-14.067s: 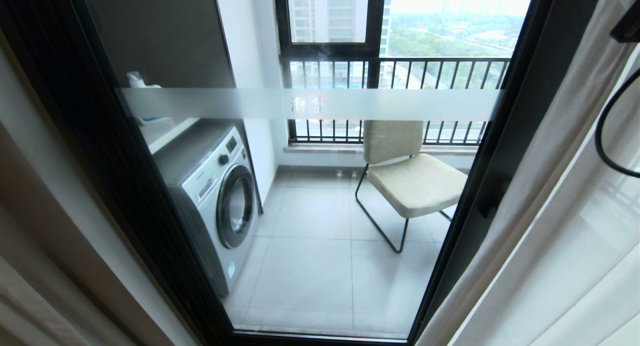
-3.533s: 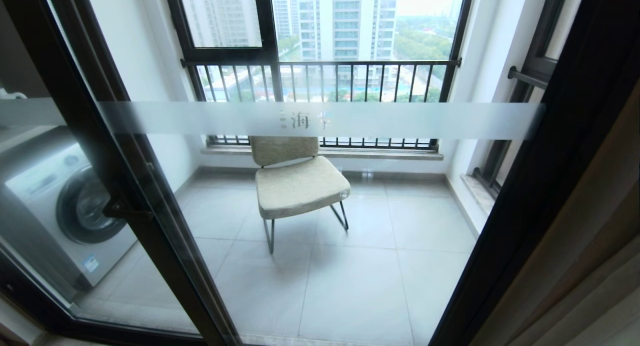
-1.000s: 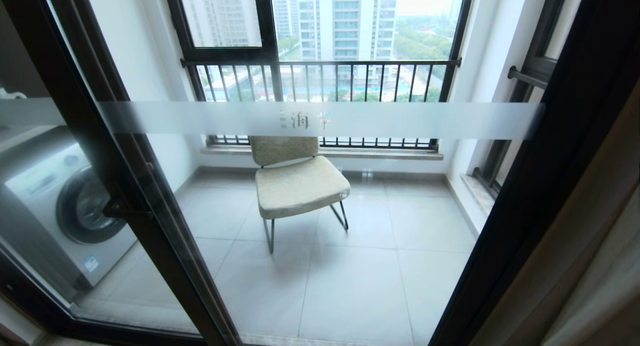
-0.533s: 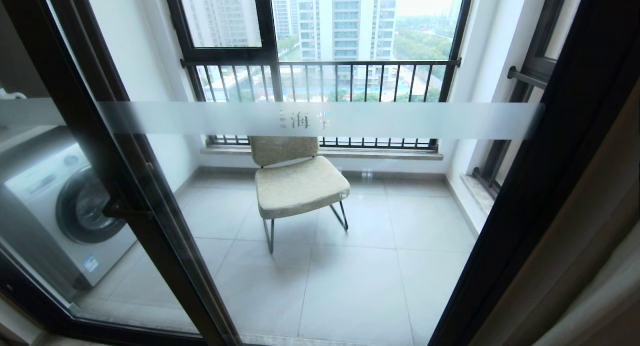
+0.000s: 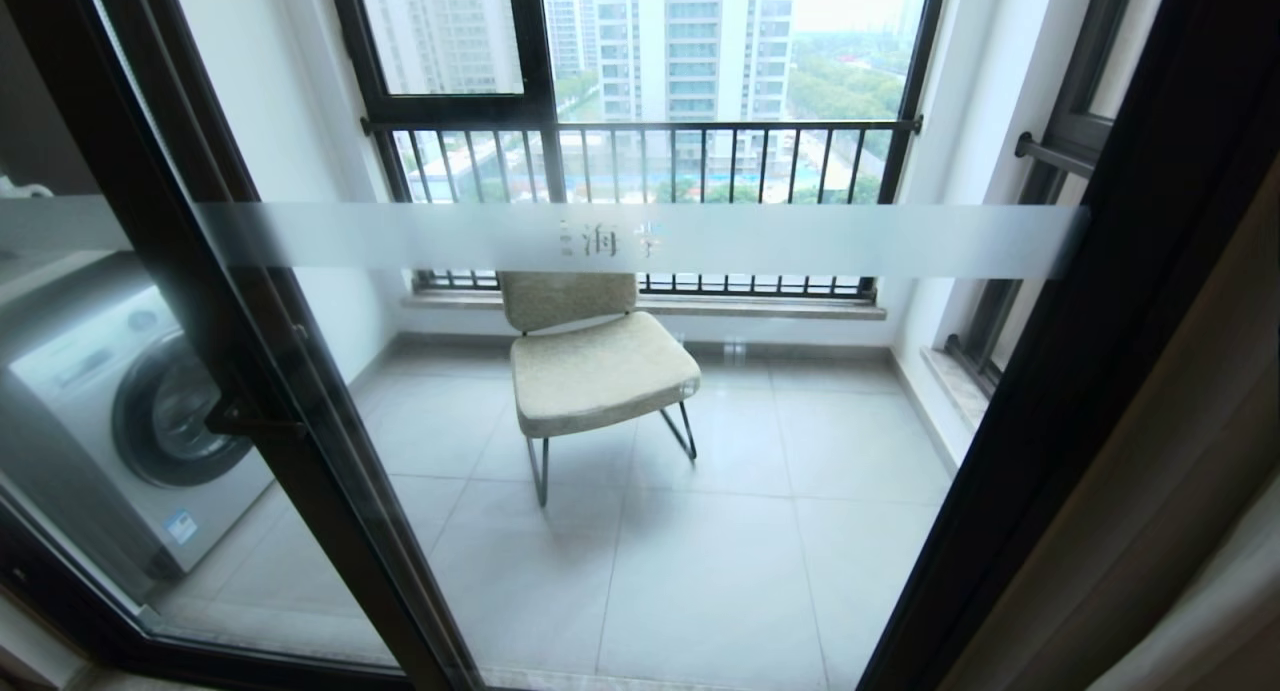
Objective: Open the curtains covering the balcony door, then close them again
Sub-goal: Pull the inner curtains open on both sides
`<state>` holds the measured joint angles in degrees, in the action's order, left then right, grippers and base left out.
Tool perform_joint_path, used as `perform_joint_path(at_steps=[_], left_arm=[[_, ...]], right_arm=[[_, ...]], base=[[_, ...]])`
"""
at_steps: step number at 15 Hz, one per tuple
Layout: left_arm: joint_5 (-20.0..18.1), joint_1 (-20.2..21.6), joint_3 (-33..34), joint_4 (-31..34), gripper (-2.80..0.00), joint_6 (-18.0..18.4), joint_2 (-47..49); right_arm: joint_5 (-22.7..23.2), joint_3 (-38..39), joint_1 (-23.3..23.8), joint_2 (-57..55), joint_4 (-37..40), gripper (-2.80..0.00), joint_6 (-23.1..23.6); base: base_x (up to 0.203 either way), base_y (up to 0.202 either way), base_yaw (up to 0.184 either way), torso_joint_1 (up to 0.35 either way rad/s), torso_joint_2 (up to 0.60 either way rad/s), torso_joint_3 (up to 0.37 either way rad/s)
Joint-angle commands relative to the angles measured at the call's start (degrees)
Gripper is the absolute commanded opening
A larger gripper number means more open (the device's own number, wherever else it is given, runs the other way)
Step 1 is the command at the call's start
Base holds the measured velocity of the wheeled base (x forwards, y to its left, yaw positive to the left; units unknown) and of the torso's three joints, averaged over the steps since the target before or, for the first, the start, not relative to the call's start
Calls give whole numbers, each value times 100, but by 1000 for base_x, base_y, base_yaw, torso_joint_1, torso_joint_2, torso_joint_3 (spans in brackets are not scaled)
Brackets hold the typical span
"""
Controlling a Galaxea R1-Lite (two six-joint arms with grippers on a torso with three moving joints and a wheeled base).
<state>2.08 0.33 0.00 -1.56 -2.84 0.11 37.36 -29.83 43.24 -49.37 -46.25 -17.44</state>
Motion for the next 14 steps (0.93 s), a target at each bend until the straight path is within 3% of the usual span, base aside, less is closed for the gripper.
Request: perform_joint_path(at_steps=[1, 3, 6, 8, 11, 12, 14], left_arm=[[2, 2, 0, -3, -280, -6, -2], [2, 2, 0, -3, -280, -6, -2], [2, 2, 0, 6, -280, -6, -2], [2, 2, 0, -3, -280, -6, -2], [8, 2, 0, -3, -280, -6, -2], [2, 2, 0, -3, -280, -6, -2], [2, 2, 0, -3, -280, -6, -2]], right_arm=[[18, 513, 0, 982, -26, 0, -5], [23, 1064, -2, 1704, 49, 0, 100], [6, 1330, -48, 2199, 1105, 0, 689], [-157, 1335, -467, 2255, 1478, 0, 971], [-1039, 1345, -1485, 2270, 2063, 0, 1676], [-1405, 1350, -1832, 2268, 2239, -280, 1835], [-1914, 1357, -2497, 2278, 2542, -280, 2040]], base=[[0, 0, 0, 0, 0, 0], [0, 0, 0, 0, 0, 0], [0, 0, 0, 0, 0, 0], [0, 0, 0, 0, 0, 0], [0, 0, 0, 0, 0, 0], [0, 0, 0, 0, 0, 0], [0, 0, 0, 0, 0, 0]])
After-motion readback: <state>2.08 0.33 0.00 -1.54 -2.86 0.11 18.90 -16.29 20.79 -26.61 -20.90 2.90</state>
